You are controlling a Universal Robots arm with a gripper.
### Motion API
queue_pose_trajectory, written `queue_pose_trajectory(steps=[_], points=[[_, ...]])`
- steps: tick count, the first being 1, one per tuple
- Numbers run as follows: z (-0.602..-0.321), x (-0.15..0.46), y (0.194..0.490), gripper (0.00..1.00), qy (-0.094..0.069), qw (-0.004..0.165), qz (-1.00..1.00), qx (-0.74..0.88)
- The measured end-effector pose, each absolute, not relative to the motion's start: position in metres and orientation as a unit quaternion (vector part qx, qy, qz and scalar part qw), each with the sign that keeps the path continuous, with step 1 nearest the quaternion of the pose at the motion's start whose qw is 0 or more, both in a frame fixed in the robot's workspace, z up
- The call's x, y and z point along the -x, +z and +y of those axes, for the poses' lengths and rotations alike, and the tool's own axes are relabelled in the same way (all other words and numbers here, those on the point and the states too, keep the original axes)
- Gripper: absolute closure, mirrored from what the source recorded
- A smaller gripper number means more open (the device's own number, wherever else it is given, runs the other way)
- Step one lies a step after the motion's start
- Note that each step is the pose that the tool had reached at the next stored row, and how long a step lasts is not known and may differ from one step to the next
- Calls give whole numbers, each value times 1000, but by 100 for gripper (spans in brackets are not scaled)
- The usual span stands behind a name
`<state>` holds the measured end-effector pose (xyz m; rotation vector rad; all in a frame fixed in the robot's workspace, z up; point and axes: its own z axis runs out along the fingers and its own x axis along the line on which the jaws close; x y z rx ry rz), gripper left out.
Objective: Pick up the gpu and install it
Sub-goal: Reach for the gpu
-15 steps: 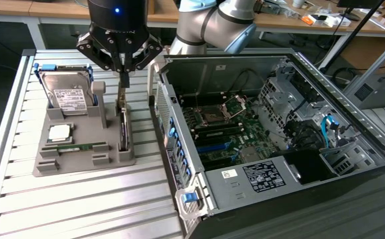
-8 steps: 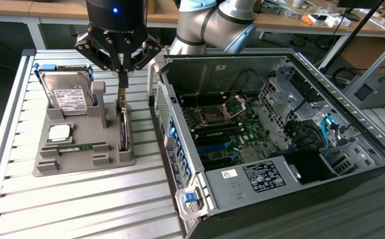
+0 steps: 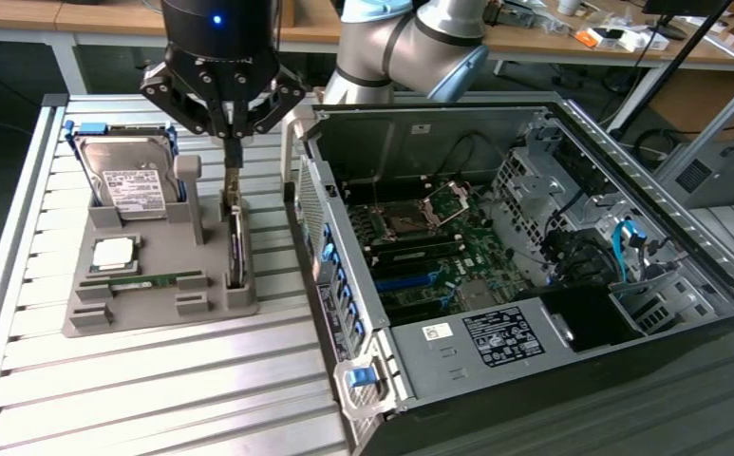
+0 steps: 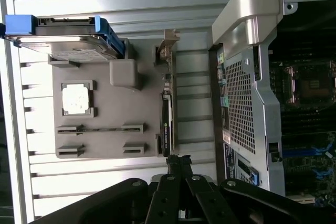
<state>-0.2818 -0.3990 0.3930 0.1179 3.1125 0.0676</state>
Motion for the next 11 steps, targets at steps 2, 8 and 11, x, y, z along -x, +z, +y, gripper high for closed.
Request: queue_pose_trajectory(steps=[2, 8, 11], points=[[-399, 282, 393, 90, 22, 13, 999, -38], [-399, 284, 393, 90, 22, 13, 999, -38], [-399, 284, 393, 90, 22, 13, 999, -38]])
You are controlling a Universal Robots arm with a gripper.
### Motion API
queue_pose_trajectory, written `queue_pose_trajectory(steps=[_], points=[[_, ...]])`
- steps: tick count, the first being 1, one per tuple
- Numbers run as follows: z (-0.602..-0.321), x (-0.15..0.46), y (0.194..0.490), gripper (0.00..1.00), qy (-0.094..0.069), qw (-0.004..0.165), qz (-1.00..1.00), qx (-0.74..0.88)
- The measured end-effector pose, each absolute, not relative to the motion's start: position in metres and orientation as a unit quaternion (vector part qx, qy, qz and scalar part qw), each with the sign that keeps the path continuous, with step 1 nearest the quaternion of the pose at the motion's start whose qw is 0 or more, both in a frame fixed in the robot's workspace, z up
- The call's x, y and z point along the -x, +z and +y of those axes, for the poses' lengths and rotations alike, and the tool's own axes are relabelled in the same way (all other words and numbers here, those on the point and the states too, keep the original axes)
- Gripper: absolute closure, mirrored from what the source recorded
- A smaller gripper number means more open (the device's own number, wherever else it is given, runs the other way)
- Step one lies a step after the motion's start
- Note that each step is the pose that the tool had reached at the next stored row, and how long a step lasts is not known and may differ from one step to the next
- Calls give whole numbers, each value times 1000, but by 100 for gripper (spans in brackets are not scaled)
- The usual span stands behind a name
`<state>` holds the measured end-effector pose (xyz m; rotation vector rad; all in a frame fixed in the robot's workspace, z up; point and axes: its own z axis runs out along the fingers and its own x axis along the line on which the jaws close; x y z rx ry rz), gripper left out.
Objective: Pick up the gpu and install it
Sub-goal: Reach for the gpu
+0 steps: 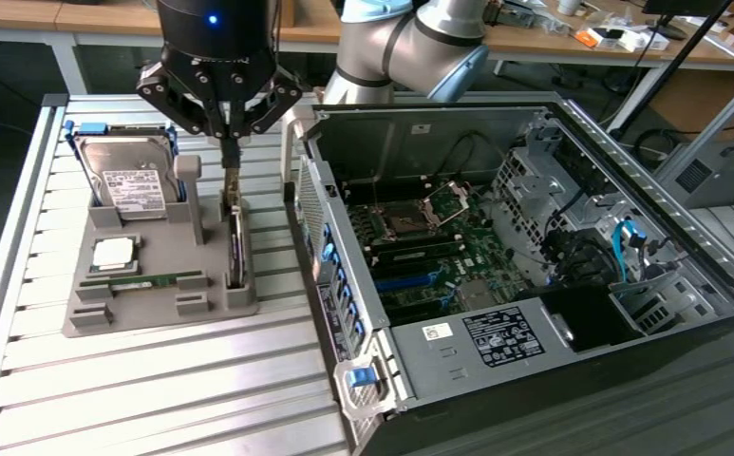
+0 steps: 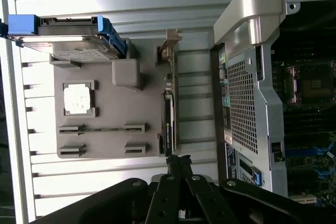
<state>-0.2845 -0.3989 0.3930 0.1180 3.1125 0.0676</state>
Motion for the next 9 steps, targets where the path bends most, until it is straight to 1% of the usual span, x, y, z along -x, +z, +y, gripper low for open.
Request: queue_pose_trajectory(steps=[9], points=[[-399, 289, 393, 90, 22, 13, 999, -38]])
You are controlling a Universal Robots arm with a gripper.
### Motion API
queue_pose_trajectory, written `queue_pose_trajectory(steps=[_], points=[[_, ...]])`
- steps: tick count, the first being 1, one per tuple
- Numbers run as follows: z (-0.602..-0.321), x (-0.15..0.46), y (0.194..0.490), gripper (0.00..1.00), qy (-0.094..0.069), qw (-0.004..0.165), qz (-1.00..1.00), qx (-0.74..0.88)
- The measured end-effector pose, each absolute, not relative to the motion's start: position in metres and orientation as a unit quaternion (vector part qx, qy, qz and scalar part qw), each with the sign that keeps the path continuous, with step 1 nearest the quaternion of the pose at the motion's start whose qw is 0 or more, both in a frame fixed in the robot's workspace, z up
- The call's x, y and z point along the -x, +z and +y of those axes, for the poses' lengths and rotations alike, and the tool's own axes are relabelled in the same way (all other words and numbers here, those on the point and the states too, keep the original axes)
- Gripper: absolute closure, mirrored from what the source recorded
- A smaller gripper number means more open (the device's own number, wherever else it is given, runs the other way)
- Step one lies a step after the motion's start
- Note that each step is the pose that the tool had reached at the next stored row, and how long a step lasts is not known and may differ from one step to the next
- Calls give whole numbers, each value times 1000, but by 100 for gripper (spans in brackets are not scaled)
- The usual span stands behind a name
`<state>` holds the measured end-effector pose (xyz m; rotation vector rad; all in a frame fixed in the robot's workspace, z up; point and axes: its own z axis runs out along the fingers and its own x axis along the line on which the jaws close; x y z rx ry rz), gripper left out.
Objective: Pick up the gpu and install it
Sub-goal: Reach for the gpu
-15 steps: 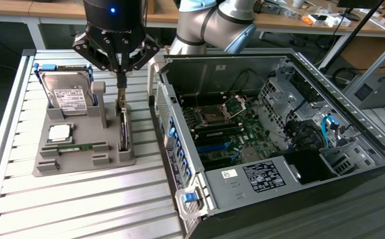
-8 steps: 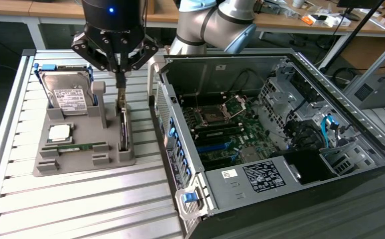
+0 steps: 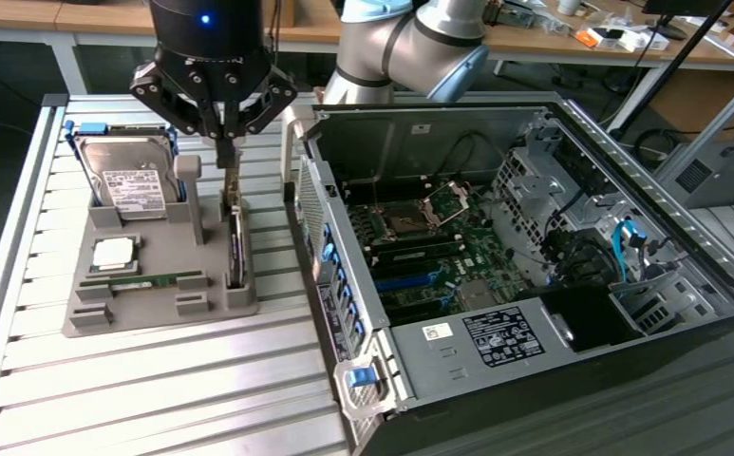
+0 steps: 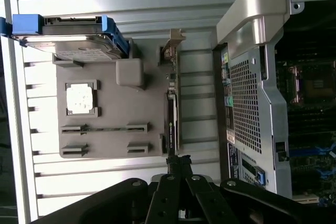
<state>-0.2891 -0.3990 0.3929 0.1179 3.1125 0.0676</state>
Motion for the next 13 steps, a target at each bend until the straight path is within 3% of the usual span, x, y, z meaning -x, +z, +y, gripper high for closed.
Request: queue_pose_trajectory(steps=[13], points=[[-399, 292, 393, 90, 22, 13, 999, -38]])
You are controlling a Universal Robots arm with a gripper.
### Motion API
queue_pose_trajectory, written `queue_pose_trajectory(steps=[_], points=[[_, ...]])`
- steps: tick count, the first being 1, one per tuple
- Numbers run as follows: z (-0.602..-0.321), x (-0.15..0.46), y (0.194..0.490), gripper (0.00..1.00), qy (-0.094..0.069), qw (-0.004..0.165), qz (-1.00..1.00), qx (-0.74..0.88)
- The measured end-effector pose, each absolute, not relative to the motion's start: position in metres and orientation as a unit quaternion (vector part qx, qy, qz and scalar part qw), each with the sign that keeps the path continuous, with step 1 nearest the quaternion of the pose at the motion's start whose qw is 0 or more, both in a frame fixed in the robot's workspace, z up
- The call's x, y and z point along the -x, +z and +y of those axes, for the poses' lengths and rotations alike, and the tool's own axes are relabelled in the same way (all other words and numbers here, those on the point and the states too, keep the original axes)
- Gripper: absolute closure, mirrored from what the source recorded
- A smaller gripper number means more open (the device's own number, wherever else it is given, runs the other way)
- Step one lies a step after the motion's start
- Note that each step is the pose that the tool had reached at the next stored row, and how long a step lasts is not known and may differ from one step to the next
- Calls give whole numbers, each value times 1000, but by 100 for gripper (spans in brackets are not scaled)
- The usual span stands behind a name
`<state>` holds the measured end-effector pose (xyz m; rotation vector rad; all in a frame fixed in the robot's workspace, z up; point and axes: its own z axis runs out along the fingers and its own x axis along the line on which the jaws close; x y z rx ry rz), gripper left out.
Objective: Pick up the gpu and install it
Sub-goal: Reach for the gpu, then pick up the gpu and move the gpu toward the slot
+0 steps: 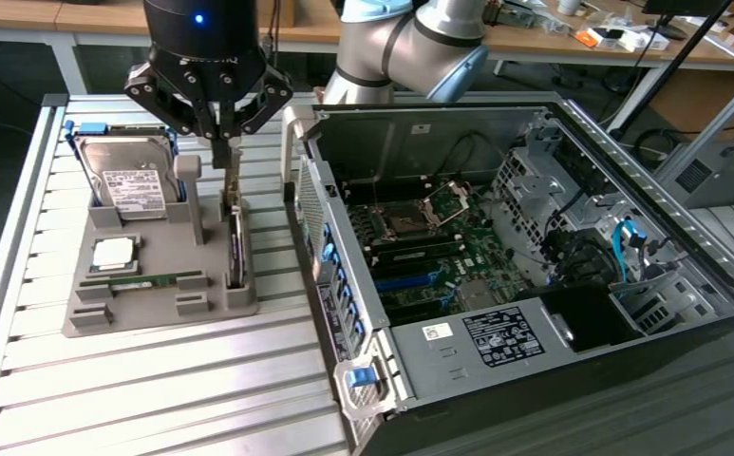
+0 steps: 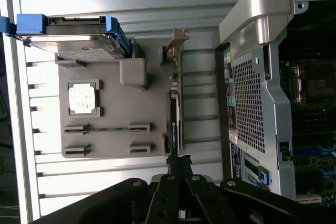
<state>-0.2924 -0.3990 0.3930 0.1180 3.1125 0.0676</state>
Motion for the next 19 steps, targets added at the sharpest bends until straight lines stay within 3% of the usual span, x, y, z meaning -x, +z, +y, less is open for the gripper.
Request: queue_pose_trajectory(steps=[7, 8, 9, 19], points=[[-399, 292, 393, 89, 22, 13, 999, -38], [-399, 292, 393, 77, 22, 13, 999, -38], [-399, 292, 393, 46, 22, 13, 999, -38], [-396, 292, 375, 46, 22, 13, 999, -38]])
